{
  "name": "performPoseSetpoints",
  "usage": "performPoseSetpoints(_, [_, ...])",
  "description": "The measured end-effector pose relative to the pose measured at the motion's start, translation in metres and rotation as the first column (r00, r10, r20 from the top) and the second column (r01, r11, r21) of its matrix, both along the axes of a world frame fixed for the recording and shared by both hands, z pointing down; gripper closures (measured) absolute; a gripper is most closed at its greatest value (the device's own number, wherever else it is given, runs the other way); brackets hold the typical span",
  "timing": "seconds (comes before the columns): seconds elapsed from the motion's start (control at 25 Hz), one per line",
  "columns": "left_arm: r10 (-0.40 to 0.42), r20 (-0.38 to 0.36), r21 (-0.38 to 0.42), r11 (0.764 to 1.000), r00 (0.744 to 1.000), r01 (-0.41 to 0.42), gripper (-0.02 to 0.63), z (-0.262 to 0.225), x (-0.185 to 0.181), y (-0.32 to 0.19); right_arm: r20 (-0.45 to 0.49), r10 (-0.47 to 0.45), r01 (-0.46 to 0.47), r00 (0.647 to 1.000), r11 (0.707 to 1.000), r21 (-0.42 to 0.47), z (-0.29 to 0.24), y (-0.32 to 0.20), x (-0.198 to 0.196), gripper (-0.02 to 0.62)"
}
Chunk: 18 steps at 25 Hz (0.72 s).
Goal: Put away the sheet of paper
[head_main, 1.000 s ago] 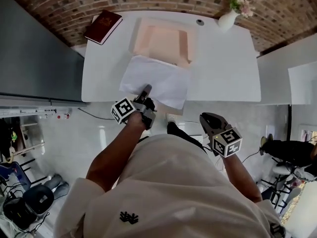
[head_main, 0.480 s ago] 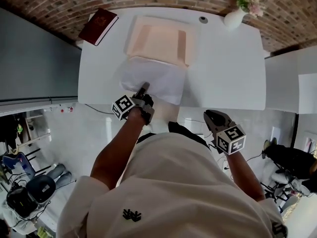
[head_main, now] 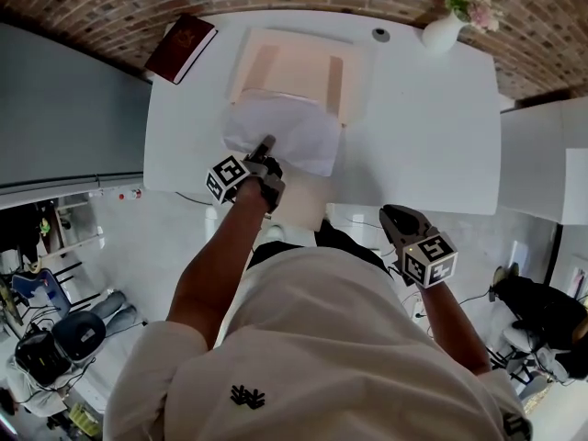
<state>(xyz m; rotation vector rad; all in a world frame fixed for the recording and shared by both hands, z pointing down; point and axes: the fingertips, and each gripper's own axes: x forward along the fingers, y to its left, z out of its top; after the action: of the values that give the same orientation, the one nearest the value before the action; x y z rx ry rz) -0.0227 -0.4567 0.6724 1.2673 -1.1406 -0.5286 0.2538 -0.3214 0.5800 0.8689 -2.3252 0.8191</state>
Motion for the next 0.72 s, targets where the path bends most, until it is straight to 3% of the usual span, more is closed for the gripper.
performPoseSetpoints(0.72, [-0.012, 0.090, -0.082, 0.996, 0.996, 0.020, 0.583, 0.021, 0.008, -0.085, 0.036, -0.011, 0.013, 0.999, 0.999, -0.053, 0.018, -0.048, 0.027, 0.537])
